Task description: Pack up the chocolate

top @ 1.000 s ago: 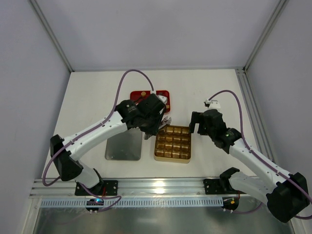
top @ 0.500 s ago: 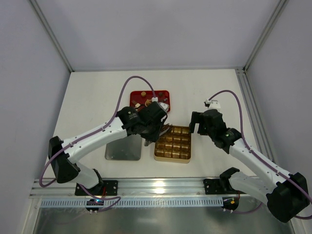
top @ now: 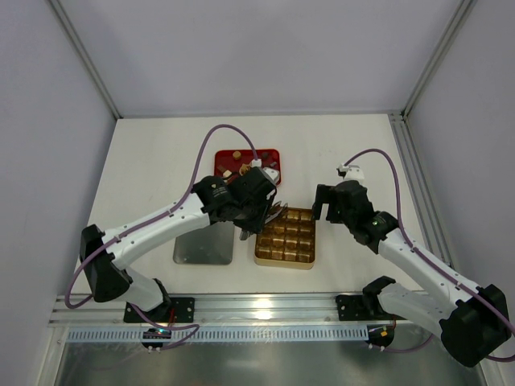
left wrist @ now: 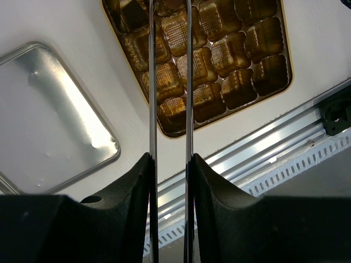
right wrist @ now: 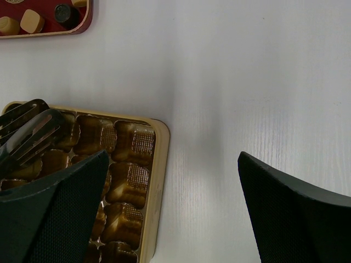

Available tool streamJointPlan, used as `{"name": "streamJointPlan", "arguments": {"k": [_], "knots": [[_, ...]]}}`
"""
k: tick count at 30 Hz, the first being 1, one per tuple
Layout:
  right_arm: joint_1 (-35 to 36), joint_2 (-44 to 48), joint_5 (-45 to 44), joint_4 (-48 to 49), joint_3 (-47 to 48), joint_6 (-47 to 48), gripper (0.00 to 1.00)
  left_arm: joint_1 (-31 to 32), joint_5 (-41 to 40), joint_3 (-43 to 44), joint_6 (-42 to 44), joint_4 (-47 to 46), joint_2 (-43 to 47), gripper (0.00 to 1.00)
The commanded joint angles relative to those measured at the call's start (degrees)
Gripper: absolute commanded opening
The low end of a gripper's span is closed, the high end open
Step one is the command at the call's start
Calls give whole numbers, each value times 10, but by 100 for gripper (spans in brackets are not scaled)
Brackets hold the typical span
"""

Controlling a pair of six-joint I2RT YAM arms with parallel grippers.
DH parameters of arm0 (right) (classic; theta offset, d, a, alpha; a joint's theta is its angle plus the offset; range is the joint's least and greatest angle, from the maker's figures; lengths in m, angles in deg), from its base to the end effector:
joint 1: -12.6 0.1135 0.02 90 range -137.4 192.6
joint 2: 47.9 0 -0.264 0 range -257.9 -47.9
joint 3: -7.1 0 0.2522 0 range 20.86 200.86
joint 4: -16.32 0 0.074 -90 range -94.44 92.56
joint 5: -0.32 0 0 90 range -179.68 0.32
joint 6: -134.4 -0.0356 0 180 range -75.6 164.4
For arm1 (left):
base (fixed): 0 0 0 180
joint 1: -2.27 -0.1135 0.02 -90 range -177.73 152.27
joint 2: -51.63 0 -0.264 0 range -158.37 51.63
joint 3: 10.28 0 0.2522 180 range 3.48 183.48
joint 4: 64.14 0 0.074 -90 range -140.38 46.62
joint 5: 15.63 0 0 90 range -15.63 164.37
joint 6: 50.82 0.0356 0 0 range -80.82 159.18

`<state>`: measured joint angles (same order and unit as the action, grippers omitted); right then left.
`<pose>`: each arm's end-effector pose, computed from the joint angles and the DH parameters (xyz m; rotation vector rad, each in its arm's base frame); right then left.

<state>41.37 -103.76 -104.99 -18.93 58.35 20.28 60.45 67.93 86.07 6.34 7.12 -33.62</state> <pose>0.1854 0.0911 0.2423 0.0499 2.2440 0.1971 0.1616 -0.2528 0.3303 0.5465 2.6136 -0.4022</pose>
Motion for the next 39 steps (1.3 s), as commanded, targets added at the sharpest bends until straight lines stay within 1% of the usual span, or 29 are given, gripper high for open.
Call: {"name": "streamJointPlan", "arguments": {"k": [1, 12, 15, 18, 21, 22, 24, 25, 28, 31, 35, 39], "knots": [[0, 12, -10, 9, -4, -2, 100, 4, -9, 3, -6, -21, 1, 34], [1, 14, -11, 9, -6, -2, 100, 4, -11, 10, -4, -15, 5, 36], [1, 15, -10, 9, -5, -2, 100, 4, -30, 29, -3, -8, 17, 35], [0, 15, -9, 8, -3, -1, 100, -1, -71, 63, 1, 3, 30, 36], [1, 15, -7, 9, -1, -1, 100, -29, -95, 93, 9, 25, 26, 36], [1, 14, -7, 9, -1, -1, 100, -53, -96, 100, 10, 28, 22, 36], [0, 13, -3, 11, -1, 0, 100, -78, -96, 116, 24, 31, 4, 36], [0, 12, -2, 11, -1, 0, 100, -102, -100, 123, 31, 32, -4, 36], [1, 10, 1, 13, 1, 3, 100, -142, -121, 154, 59, 39, -51, 36], [1, 7, 5, 13, 4, 7, 100, -167, -137, 179, 85, 35, -94, 36], [1, 6, 8, 12, 6, 13, 100, -204, -132, 201, 111, 24, -146, 36], [1, 3, 11, 9, 11, 14, 100, -219, -124, 213, 123, 20, -180, 36]]}}
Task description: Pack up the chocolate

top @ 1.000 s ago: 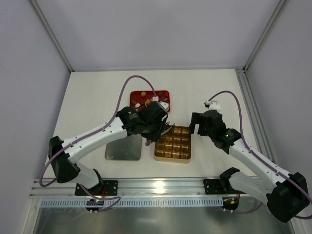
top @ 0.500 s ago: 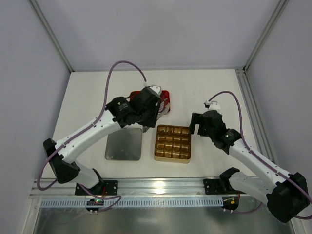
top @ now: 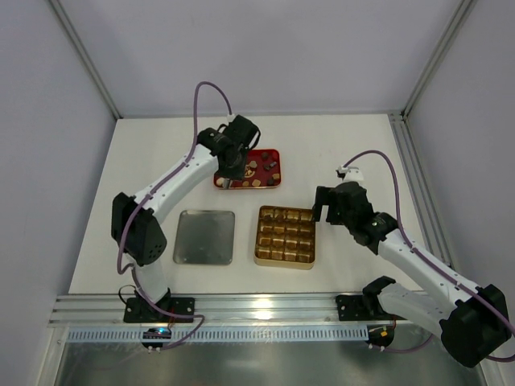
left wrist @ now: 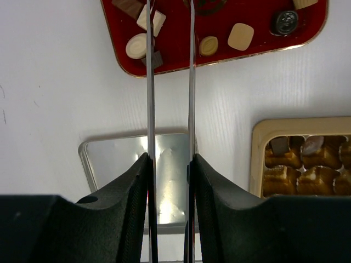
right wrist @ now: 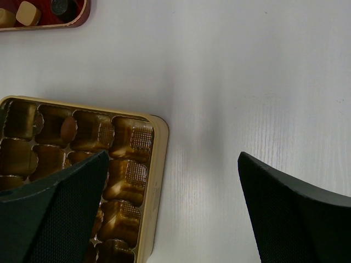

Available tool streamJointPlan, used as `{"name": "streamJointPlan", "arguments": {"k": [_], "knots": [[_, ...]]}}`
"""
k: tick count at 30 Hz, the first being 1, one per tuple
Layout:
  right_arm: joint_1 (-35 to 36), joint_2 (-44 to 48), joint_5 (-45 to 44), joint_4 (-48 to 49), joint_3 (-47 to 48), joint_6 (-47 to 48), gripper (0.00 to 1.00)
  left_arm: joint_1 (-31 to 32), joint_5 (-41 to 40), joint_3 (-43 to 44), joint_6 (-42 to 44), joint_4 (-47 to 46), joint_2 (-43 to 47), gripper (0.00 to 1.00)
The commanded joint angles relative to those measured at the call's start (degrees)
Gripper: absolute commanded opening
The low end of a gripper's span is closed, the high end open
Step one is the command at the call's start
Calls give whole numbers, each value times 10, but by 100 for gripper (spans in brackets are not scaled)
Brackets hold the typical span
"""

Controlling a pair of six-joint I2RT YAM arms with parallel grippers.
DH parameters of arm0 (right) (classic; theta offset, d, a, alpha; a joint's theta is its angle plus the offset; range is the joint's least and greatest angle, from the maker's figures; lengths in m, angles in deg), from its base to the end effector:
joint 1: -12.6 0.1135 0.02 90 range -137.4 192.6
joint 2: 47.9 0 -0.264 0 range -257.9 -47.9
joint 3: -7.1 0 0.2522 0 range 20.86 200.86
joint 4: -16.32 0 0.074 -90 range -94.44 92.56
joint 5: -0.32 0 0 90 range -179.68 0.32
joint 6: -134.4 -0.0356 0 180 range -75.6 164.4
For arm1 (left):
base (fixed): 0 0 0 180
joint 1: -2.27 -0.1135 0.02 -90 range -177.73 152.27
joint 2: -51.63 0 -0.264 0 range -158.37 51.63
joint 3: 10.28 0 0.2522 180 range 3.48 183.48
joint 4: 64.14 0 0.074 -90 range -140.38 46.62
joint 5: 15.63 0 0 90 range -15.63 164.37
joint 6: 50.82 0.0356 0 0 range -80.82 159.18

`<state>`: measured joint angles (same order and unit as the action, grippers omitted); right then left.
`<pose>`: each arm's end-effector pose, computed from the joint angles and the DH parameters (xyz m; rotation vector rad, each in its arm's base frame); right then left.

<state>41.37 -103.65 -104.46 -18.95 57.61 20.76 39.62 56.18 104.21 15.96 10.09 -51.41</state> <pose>0.1841 0.0907 0.2383 0.0337 2.2571 0.1964 0.3057 -0.2193 0.3249 0.2177 2.5684 0.0416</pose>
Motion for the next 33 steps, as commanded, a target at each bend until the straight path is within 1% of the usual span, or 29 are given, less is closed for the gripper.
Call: {"name": "streamJointPlan", "arguments": {"k": [1, 11, 25, 33], "knots": [[0, 3, 5, 9, 19, 10, 100, -10, -6, 31, 30, -10, -11, 36], [1, 5, 5, 3, 20, 10, 100, -14, 22, 23, 49, -42, -34, 36], [1, 10, -2, 2, 10, 7, 100, -16, 26, 25, 53, -53, -65, 36], [1, 18, -5, 1, 3, 7, 100, -17, 33, 15, 46, -51, -64, 35]]}}
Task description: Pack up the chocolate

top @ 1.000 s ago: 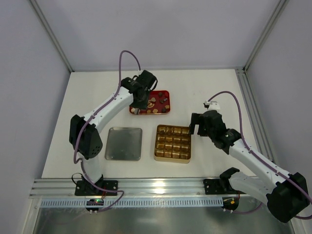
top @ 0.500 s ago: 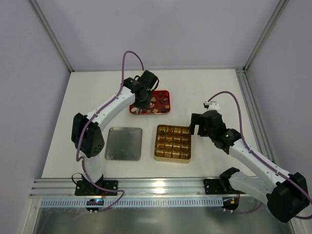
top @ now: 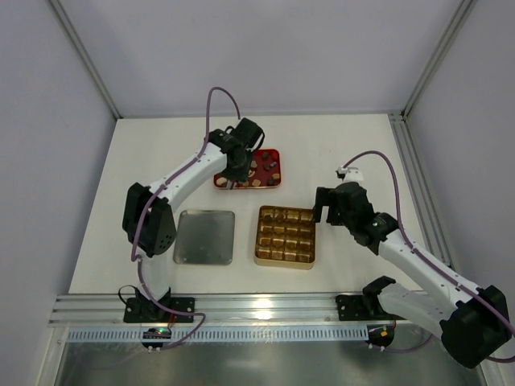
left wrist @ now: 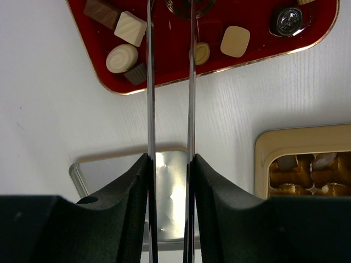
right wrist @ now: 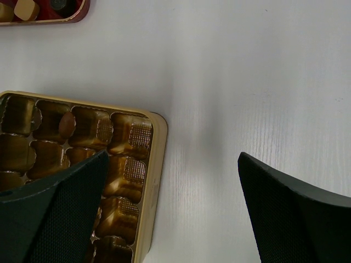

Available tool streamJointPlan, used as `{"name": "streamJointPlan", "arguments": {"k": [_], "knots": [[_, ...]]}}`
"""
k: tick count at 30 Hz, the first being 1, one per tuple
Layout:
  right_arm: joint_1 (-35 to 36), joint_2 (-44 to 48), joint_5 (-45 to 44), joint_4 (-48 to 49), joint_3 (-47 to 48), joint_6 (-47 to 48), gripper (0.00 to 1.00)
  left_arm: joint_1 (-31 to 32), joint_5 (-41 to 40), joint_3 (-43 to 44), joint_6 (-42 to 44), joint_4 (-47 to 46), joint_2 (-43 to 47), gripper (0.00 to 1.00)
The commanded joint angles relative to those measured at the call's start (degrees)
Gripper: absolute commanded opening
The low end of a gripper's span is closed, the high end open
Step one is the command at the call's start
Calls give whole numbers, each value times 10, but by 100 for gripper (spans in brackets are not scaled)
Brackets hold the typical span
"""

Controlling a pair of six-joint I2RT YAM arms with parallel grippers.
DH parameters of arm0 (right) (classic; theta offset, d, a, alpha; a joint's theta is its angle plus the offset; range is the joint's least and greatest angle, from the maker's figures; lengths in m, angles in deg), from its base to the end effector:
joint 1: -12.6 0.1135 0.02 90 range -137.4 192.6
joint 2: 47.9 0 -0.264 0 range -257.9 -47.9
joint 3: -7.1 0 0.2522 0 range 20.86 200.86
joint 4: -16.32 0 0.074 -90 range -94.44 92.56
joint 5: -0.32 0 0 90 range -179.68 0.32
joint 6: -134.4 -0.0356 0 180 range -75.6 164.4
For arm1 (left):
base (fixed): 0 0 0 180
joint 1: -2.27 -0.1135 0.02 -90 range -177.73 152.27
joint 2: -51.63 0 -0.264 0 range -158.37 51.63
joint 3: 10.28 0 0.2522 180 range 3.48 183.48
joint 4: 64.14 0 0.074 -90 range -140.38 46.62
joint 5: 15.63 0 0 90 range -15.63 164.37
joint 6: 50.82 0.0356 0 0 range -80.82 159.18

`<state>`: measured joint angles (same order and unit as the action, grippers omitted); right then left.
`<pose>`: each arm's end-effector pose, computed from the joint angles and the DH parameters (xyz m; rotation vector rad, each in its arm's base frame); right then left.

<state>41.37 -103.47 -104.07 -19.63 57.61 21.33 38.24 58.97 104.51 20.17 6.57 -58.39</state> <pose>0.1829 0.0903 0.2378 0.0175 2.2668 0.1938 0.3340 -0.2307 0.2836 0.3150 2.6298 0.0571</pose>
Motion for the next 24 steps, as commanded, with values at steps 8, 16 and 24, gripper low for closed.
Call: {"name": "streamJointPlan", "arguments": {"k": [8, 16, 24], "knots": [[1, 18, -9, 7, 0, 0, 100, -2, -2, 11, 0, -9, 14, 29], [1, 20, -12, 5, 1, 0, 100, -2, 6, 35, -2, 12, 38, 17], [0, 16, -10, 10, 2, -5, 100, 4, 53, 49, -14, 40, 92, 13]]}}
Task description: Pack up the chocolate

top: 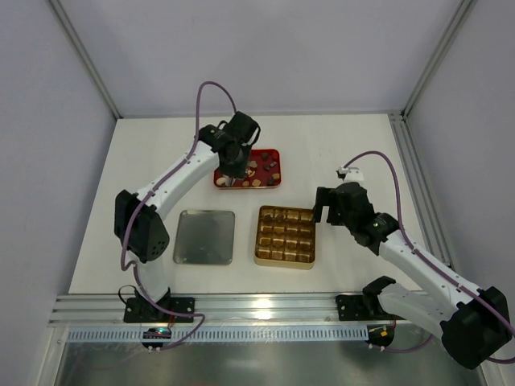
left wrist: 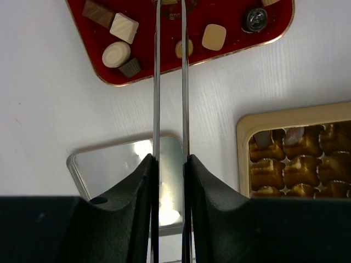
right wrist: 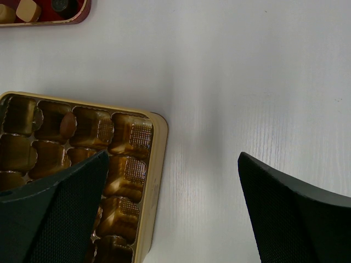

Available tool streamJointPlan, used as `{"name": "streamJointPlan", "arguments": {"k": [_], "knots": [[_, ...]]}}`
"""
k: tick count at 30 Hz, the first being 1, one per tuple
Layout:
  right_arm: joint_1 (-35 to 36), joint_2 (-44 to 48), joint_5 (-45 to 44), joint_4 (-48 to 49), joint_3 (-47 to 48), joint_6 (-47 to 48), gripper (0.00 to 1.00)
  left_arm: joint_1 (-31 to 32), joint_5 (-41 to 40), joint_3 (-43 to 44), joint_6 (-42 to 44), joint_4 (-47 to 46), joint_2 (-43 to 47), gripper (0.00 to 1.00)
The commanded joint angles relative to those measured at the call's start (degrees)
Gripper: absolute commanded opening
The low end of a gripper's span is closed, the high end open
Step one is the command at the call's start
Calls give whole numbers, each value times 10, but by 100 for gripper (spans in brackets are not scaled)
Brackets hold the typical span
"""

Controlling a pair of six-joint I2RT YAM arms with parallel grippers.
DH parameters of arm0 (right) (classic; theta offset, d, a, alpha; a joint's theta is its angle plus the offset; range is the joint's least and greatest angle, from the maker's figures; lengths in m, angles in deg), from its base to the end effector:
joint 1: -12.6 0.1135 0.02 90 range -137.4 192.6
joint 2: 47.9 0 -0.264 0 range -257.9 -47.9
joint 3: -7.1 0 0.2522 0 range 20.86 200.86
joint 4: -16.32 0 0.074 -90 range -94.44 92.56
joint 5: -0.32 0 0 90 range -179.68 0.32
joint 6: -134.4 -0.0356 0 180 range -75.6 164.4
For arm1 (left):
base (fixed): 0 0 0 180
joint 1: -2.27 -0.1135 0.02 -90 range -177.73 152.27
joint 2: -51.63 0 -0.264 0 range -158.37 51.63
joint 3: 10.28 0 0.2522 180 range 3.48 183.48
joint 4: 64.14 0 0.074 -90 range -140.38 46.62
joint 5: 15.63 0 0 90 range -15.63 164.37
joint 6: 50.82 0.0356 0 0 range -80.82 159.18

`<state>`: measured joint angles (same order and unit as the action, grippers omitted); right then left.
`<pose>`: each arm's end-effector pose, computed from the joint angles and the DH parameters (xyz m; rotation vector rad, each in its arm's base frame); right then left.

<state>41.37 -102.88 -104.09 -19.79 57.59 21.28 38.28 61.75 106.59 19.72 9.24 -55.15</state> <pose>0.1816 0.0896 0.2394 0.0198 2.2602 0.1976 0.3228 -0.2250 0.3133 0.3101 2.6115 -0.0332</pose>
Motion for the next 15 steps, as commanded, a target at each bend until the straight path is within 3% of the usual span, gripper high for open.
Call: {"name": "streamJointPlan", "arguments": {"k": [1, 15], "knots": [[0, 11, -11, 12, 3, -4, 100, 6, 29, 28, -12, 15, 67, 13], [1, 24, -47, -29, 41, -11, 100, 153, 47, -18, -72, 18, 138, 13]]}}
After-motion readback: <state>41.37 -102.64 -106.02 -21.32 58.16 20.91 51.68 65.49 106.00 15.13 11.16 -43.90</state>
